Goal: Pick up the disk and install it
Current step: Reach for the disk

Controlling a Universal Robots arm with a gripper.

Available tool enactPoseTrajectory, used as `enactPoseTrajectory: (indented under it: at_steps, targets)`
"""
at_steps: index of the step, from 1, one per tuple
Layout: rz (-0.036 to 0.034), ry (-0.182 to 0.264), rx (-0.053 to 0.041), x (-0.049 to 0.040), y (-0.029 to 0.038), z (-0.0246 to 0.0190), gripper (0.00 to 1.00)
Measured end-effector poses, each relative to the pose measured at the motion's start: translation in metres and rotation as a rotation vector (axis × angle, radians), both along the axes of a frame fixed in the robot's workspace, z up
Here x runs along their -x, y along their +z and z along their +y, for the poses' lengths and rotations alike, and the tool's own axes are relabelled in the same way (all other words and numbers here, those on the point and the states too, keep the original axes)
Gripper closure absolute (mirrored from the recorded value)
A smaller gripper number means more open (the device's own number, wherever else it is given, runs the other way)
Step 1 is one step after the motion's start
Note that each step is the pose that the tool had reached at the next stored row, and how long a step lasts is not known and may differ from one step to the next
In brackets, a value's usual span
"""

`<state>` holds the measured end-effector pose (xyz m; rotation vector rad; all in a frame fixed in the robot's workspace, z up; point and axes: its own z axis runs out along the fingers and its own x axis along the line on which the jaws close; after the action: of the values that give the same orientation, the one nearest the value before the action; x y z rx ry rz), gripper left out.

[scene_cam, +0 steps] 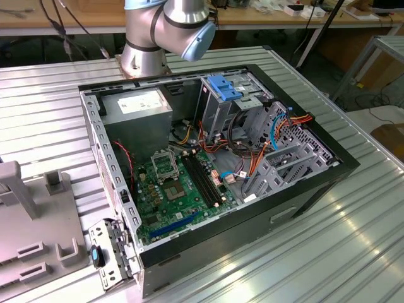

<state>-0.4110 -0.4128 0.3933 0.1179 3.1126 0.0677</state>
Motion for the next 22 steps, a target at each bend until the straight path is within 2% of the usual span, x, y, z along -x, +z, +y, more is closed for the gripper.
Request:
enactPoseTrajectory:
  at_steps: [14,20,21,22]
  targets:
    - [0.0001,0.000,0.0000,0.0170,0.0000,-0.0003,0.89]
    - [0.0001,0.000,0.0000,0.0192,0.0000,-0.0005,0.89]
    - [0.0000,0.000,0.0000,0.0193,-0.0001,0.0003,0.89]
    - [0.0001,0.001,0.0000,0.0193,0.0000,0.0033,0.89]
